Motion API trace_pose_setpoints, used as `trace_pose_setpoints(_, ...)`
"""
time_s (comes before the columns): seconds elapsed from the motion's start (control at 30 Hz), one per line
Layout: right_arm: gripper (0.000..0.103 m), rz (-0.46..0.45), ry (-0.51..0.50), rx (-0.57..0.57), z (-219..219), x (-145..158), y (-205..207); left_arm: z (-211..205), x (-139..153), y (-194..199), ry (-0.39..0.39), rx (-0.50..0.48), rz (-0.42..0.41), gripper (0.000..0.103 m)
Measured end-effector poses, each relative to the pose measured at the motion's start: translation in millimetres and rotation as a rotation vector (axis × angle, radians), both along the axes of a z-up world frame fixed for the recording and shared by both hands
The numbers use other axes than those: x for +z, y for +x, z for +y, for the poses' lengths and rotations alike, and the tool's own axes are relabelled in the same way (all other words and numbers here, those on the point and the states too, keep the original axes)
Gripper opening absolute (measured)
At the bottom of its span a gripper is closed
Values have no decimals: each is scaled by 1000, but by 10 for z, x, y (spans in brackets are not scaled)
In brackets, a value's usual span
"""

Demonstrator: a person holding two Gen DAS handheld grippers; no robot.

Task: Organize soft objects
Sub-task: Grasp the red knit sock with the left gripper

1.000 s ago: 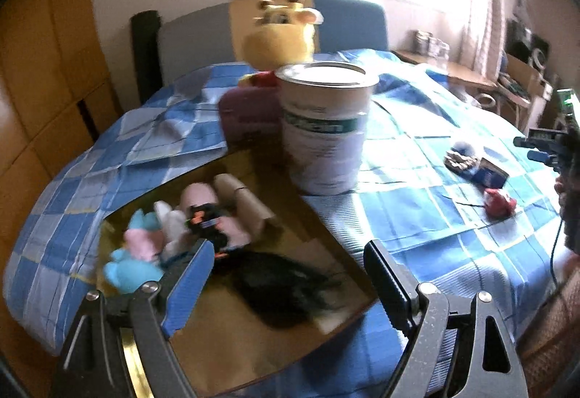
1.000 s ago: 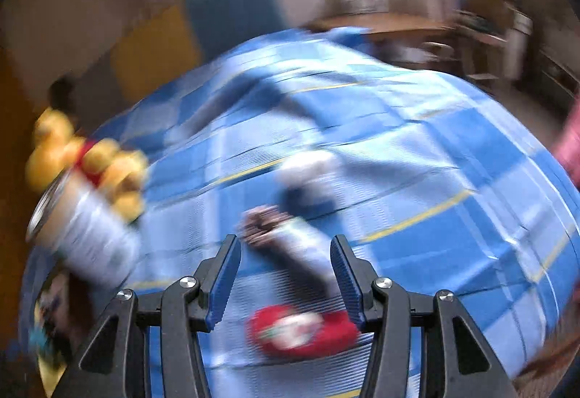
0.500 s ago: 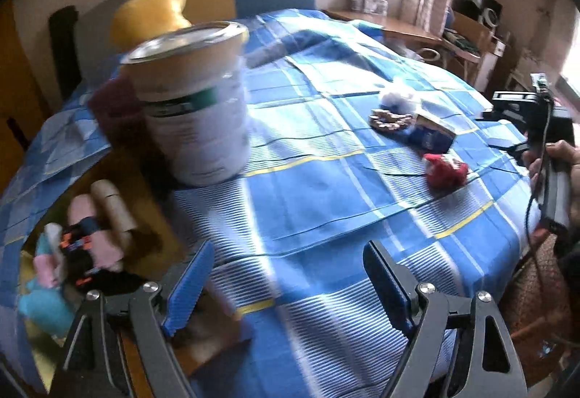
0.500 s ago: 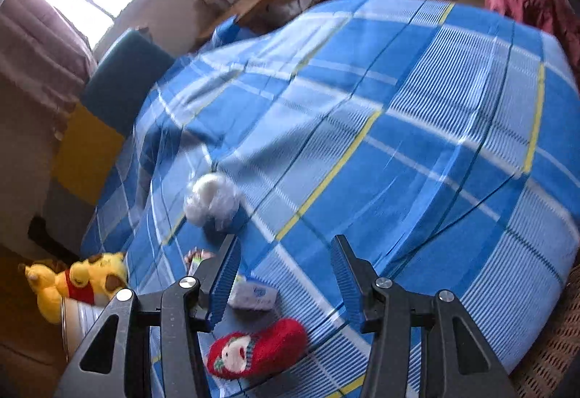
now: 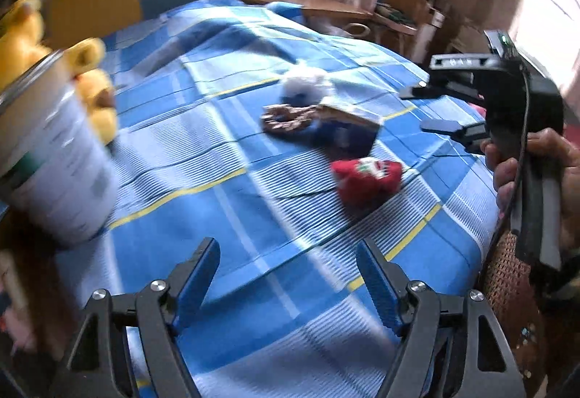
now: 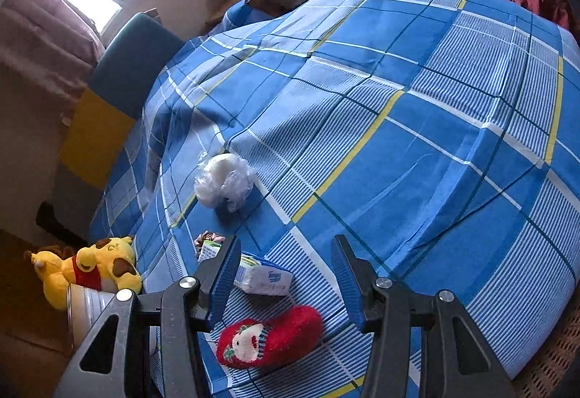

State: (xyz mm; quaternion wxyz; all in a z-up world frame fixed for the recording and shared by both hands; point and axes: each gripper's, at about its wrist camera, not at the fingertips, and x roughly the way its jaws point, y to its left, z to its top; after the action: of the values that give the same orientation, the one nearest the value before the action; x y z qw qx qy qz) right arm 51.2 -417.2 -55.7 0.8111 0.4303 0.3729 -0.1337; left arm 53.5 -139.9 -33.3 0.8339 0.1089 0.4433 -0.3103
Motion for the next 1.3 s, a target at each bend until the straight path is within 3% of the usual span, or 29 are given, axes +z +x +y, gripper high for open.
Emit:
trace_pose_setpoints(0.2,52,-5,25,12,-11,-18,17,-450,-107,175,-26,-47,42,85)
trace_pose_setpoints(0.53,52,-19,50,21,-2,-27,22,-1086,-316,353,-15,-131,-5,86)
trace_pose_setpoints(0.57,52,-20,54,24,-2,-32,25,-1141,-361,356,-13,-148,-5,83)
trace_pose_setpoints(0.6,52,-20,56,26,-2,-36,26,-1186,-402,360,-8,-163,7,63)
trace_pose_setpoints(0.63,52,-18,56,27,-2,-39,26,-1228,-448,363,8,-173,15,52)
trace_pose_setpoints(0.7,52,-18,58,24,-8,-47,24,-1184,-436,334,-8,-168,-13,35)
trace_pose_setpoints(0.8,52,-17,57,21,-14,-52,25,-994,-338,338,-36,-121,-8,27)
trace_pose_setpoints(1.0,52,-13,36,34,8,-39,29,-360,-252,258,-39,42,-5,27)
trace_pose_setpoints(1.13,52,1,18,66,65,-42,74,67,-318,94,-1,146,-25,27)
trace_pose_setpoints(1.3,52,0,-68,160,265,39,175,249,-421,-33,4,140,-56,31)
